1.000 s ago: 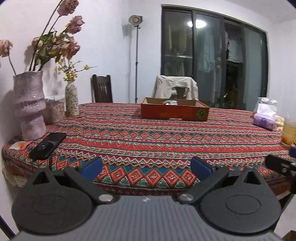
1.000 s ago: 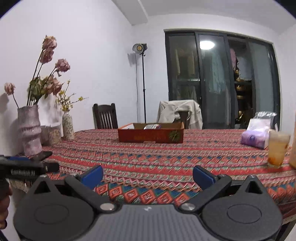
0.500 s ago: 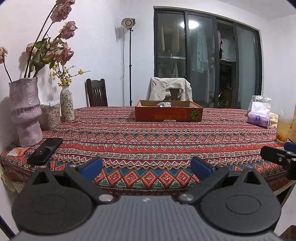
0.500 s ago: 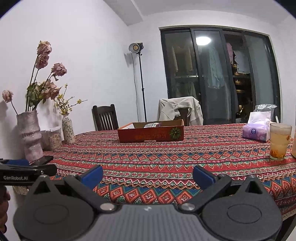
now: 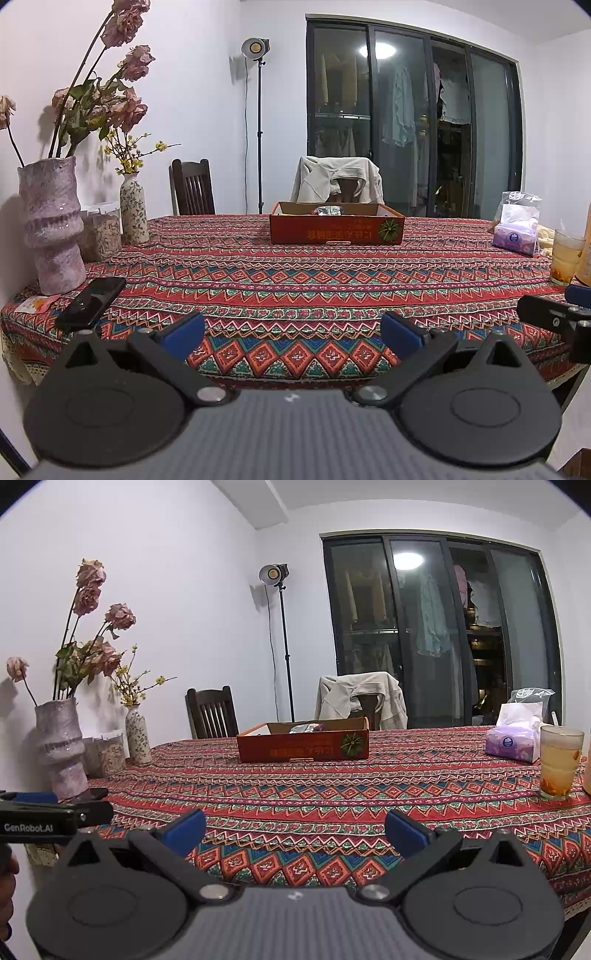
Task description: Organize snacks
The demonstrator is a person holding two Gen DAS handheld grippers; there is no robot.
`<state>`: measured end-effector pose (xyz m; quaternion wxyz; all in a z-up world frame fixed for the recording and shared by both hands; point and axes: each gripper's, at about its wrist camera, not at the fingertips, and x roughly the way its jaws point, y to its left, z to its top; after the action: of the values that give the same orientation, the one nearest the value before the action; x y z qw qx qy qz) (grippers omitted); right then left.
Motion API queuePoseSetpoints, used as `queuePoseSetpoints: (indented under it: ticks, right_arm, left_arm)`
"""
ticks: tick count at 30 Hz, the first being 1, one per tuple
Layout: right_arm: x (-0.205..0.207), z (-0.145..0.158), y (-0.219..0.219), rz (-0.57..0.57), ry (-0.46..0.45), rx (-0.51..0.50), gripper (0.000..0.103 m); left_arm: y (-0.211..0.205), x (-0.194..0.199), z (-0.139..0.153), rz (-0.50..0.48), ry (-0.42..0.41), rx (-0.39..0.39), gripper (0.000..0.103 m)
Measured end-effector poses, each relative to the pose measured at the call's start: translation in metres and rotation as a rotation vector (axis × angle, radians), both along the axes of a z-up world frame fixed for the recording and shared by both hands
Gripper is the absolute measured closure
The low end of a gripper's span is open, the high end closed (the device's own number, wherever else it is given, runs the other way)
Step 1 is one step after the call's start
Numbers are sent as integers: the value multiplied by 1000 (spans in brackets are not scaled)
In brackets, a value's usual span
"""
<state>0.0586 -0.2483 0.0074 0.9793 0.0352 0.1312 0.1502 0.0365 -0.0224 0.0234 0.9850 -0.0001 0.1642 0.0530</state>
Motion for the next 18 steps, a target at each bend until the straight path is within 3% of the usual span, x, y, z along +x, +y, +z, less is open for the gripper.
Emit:
queuePoseSetpoints:
  ticks: [18]
  right_arm:
    - [-2,1,-2,-4,-4,2,0]
  left_arm:
    - [0,0,0,-6,2,-1,0]
